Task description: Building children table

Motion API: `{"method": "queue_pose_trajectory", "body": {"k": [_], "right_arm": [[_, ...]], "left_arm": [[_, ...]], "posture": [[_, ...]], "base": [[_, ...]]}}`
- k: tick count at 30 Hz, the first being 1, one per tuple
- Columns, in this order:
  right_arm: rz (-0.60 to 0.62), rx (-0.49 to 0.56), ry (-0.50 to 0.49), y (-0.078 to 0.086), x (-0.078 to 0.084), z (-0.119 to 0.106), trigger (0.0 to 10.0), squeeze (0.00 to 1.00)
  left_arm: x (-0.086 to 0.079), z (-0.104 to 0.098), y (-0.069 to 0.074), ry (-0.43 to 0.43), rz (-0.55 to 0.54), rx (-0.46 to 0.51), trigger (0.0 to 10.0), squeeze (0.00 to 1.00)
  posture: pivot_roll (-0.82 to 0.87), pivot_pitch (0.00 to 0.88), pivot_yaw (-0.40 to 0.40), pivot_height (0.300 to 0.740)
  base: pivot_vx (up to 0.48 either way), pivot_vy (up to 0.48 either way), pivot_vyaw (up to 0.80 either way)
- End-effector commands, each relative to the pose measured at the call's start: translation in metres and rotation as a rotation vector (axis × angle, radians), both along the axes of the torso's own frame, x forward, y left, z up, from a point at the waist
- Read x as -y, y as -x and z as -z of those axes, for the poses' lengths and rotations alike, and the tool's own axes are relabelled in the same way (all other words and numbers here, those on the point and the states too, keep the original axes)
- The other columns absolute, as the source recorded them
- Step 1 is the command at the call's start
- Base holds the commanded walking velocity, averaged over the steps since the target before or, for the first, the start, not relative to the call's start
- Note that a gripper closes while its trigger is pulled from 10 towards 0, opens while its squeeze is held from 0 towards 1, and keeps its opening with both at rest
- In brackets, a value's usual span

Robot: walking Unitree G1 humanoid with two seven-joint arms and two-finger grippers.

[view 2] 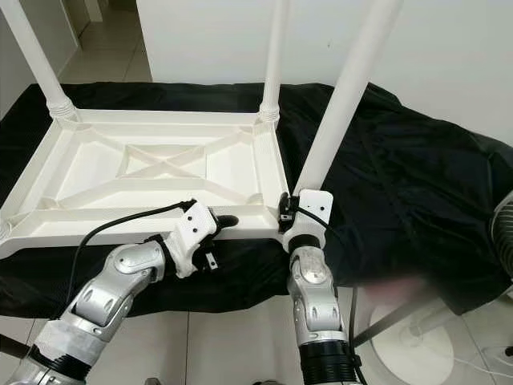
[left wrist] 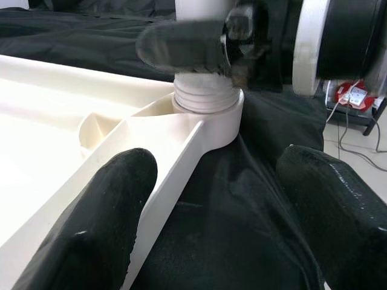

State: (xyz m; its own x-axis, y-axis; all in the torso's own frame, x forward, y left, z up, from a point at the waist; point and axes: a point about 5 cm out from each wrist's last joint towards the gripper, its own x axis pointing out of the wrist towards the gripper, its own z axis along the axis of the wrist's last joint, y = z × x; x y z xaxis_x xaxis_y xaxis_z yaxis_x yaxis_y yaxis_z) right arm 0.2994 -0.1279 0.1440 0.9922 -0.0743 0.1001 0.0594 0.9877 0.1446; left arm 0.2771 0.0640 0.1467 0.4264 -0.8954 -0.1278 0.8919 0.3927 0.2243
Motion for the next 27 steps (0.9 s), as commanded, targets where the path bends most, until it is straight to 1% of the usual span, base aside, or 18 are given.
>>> {"method": "queue_pose_trajectory", "body": {"k": [1, 7, 9, 11, 12, 13, 14, 16, 17, 18, 19, 21, 23, 24, 26, 27], "right_arm": [[-0.013, -0.024, -0.096, 0.01, -0.01, 0.007, 10.0, 1.0], [-0.044, 0.011, -0.072, 0.011, -0.004, 0.004, 10.0, 1.0], [-0.062, 0.014, -0.054, 0.011, 0.003, 0.006, 10.0, 1.0], [-0.068, 0.012, -0.043, 0.011, 0.005, 0.007, 10.0, 1.0], [-0.085, 0.007, -0.033, 0.011, 0.008, 0.009, 10.0, 0.73], [-0.085, 0.007, -0.033, 0.011, 0.008, 0.009, 10.0, 0.73], [-0.1, 0.003, -0.026, 0.01, 0.011, 0.01, 10.0, 0.0], [-0.122, -0.002, -0.021, 0.01, 0.013, 0.011, 10.0, 0.0], [-0.183, 0.014, 0.01, 0.008, 0.016, 0.01, 10.0, 0.0], [-0.183, 0.014, 0.01, 0.008, 0.016, 0.01, 10.0, 0.0], [-0.236, 0.03, 0.037, 0.007, 0.019, 0.009, 10.0, 0.0], [-0.259, 0.032, 0.045, 0.007, 0.02, 0.009, 10.0, 0.0], [-0.345, 0.042, 0.092, 0.004, 0.023, 0.008, 10.0, 0.0], [-0.345, 0.042, 0.092, 0.004, 0.023, 0.008, 10.0, 0.0], [-0.407, 0.052, 0.127, 0.002, 0.026, 0.005, 10.0, 0.0], [-0.407, 0.052, 0.127, 0.002, 0.026, 0.005, 10.0, 0.0]], "left_arm": [[0.0, 0.001, 0.0, -0.009, 0.013, -0.002, 10.0, 0.0], [0.0, 0.0, 0.0, -0.007, 0.01, -0.004, 10.0, 0.0], [0.001, 0.0, 0.0, -0.004, 0.007, -0.003, 10.0, 0.0], [0.001, 0.0, 0.0, -0.003, 0.006, -0.003, 10.0, 0.0], [0.001, 0.0, 0.0, -0.002, 0.004, -0.003, 10.0, 0.0], [0.001, 0.0, 0.0, -0.002, 0.004, -0.003, 10.0, 0.0], [0.001, 0.0, -0.001, 0.0, 0.002, -0.003, 10.0, 0.0], [0.001, 0.0, -0.001, 0.0, 0.001, -0.003, 10.0, 0.0], [0.001, -0.001, -0.001, 0.0, -0.003, -0.002, 10.0, 0.0], [0.001, -0.001, -0.001, 0.0, -0.003, -0.002, 10.0, 0.0], [0.0, -0.001, -0.001, 0.0, -0.005, -0.003, 10.0, 0.0], [0.0, -0.001, -0.001, 0.0, -0.006, -0.003, 10.0, 0.0], [0.001, -0.001, -0.002, 0.001, -0.007, -0.003, 10.0, 0.0], [0.001, -0.001, -0.002, 0.001, -0.007, -0.003, 10.0, 0.0], [0.0, -0.002, -0.002, 0.0, -0.008, -0.003, 10.0, 0.0], [0.0, -0.002, -0.002, 0.0, -0.008, -0.003, 10.0, 0.0]], "posture": [[-0.07, 0.047, -0.033, 0.74], [-0.07, 0.05, -0.035, 0.74], [-0.07, 0.053, -0.037, 0.74], [-0.07, 0.053, -0.037, 0.74], [-0.07, 0.053, -0.037, 0.74], [-0.07, 0.053, -0.037, 0.74], [-0.07, 0.06, -0.038, 0.74], [-0.07, 0.06, -0.038, 0.74], [-0.07, 0.07, -0.031, 0.74], [-0.07, 0.07, -0.031, 0.74], [-0.07, 0.073, -0.029, 0.74], [-0.07, 0.073, -0.029, 0.74], [-0.07, 0.077, -0.028, 0.74], [-0.07, 0.077, -0.028, 0.74], [-0.08, 0.081, -0.026, 0.74], [-0.08, 0.081, -0.026, 0.74]], "base": [[0.0, 0.0, 0.0], [0.0, 0.0, 0.0], [0.0, 0.0, 0.0], [0.0, 0.0, 0.0], [0.0, 0.0, 0.0], [0.0, 0.0, 0.0], [0.0, 0.0, 0.0], [0.0, 0.0, 0.0], [0.0, 0.0, 0.0], [0.0, 0.0, 0.0], [0.0, 0.0, 0.0], [0.0, 0.0, 0.0], [0.0, 0.0, 0.0], [0.0, 0.0, 0.0], [0.0, 0.0, 0.0], [0.0, 0.0, 0.0]]}}
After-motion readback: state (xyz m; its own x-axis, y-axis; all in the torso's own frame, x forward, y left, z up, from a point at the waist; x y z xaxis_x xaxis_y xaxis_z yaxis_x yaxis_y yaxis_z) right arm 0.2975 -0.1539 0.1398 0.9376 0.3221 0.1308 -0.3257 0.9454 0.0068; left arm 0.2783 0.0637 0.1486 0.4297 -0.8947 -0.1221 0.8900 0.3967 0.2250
